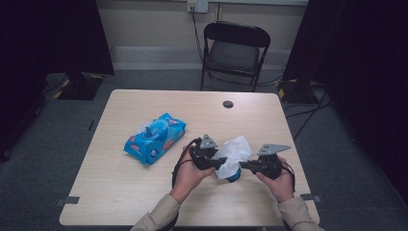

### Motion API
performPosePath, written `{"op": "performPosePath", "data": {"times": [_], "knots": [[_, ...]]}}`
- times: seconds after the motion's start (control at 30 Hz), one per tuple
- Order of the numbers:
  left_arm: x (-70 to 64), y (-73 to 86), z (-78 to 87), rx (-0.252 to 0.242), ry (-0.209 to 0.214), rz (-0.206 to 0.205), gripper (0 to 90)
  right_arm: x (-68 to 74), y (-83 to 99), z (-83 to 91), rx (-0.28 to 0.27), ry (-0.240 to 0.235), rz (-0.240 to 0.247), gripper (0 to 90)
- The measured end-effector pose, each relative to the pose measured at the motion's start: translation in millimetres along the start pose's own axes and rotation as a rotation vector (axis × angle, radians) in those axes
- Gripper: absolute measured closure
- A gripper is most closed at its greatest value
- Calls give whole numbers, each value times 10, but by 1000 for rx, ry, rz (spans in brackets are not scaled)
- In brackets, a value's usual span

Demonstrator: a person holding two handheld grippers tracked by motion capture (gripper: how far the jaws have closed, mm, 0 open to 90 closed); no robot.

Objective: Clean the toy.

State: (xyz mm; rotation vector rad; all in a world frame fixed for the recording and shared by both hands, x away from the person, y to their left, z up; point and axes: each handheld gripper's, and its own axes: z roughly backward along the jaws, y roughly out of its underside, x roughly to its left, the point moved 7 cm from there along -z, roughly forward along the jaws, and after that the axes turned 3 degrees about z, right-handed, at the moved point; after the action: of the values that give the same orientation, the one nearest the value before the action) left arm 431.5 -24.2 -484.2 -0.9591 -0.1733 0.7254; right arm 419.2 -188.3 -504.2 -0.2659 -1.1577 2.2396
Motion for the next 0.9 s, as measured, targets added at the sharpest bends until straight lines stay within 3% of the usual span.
{"op": "performPosePath", "data": {"times": [0.13,0.57,0.9], "knots": [[63,30,8,6,-14,9,503,-70,76,88,9,15,-30,897],[165,134,-139,26,-14,-34,351,-179,332,280,55,68,-76,886],[167,178,-286,62,-21,-71,285,-242,536,349,107,103,-103,784]]}}
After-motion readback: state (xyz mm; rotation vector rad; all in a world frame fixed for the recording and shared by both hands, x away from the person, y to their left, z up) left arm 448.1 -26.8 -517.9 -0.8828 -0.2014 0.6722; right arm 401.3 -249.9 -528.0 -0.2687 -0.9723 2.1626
